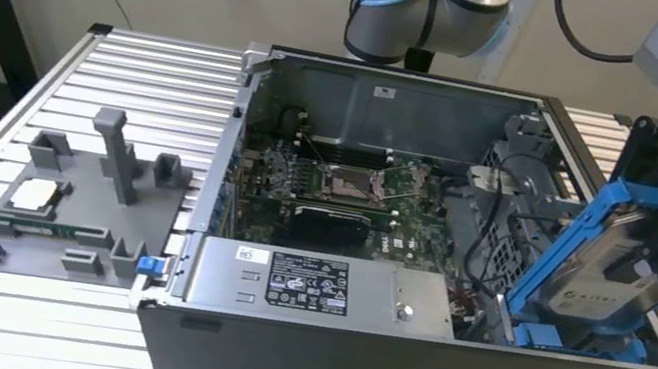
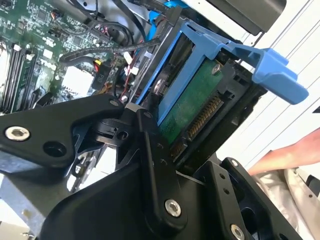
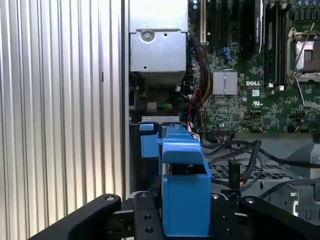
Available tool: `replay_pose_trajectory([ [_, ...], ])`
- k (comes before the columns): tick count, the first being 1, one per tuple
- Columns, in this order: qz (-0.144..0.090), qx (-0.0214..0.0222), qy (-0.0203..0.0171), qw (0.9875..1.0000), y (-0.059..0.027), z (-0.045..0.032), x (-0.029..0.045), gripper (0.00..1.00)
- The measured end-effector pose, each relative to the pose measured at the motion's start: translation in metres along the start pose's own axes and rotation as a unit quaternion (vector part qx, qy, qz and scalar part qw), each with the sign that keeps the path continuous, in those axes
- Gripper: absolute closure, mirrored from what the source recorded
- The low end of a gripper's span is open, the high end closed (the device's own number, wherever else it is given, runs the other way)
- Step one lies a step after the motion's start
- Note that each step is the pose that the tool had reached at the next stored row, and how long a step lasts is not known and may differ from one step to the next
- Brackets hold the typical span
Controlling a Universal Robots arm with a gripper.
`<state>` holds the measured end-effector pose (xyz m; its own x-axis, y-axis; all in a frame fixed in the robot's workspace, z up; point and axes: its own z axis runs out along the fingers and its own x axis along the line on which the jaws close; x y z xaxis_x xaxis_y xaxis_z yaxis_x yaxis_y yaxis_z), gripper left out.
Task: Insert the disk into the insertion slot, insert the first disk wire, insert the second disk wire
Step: 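Insert the disk into the insertion slot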
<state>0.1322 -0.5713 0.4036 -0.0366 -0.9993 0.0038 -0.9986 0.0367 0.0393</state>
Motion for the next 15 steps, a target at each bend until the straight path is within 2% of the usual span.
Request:
replay_pose_trajectory([
  [10,0.007,0.0,-0.0003,1.0,0.0008,0.0066,-0.0027,1.0],
  [15,0.011,0.0,-0.0004,0.9999,0.0009,0.0122,-0.0043,1.0],
])
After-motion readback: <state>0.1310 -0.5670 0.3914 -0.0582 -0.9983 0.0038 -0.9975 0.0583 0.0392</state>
